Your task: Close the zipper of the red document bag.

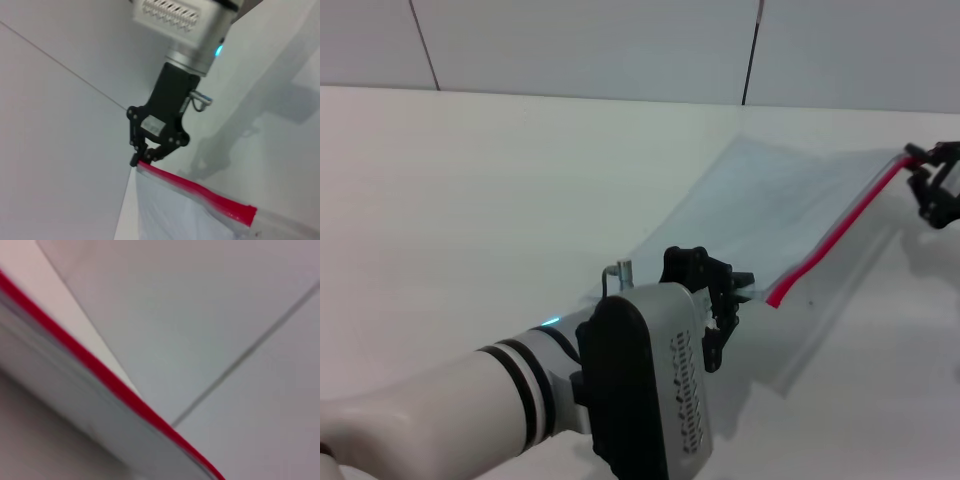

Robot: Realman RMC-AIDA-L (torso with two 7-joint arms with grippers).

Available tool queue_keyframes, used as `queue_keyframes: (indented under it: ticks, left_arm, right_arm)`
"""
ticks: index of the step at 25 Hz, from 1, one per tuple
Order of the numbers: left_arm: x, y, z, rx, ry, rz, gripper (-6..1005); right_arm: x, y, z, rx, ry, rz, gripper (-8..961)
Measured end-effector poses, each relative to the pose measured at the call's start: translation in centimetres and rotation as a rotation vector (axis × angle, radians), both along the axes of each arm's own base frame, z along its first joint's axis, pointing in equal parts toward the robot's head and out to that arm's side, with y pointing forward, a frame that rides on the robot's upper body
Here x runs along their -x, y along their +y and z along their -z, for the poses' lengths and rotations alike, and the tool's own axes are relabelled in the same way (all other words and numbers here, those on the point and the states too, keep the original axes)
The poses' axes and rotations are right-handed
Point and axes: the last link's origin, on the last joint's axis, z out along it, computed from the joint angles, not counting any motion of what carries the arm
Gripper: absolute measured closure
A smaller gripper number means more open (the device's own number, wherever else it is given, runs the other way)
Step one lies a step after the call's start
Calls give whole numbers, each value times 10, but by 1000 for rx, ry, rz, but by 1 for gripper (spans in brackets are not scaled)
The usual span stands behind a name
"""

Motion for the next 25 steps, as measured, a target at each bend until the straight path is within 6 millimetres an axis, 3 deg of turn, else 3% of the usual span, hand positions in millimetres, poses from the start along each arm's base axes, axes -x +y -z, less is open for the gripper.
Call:
queue_keyframes:
  ticks: [9,18,23,25]
  left_arm:
    - [2,-1,2,-1,3,9,971]
    - [18,18,-1,-106,-86,29,907]
    - [31,36,-12,-235,-246,15,843]
    - [36,43,-18,-294,-312,-1,764]
  right_arm:
    - [-12,8,-32,-240,178,126,791]
    - [-16,-22,-49,-418,441,79,772]
    - [-19,-50,-60,-542,610,23,534]
    - [-21,-60,-61,-576,653,9,434]
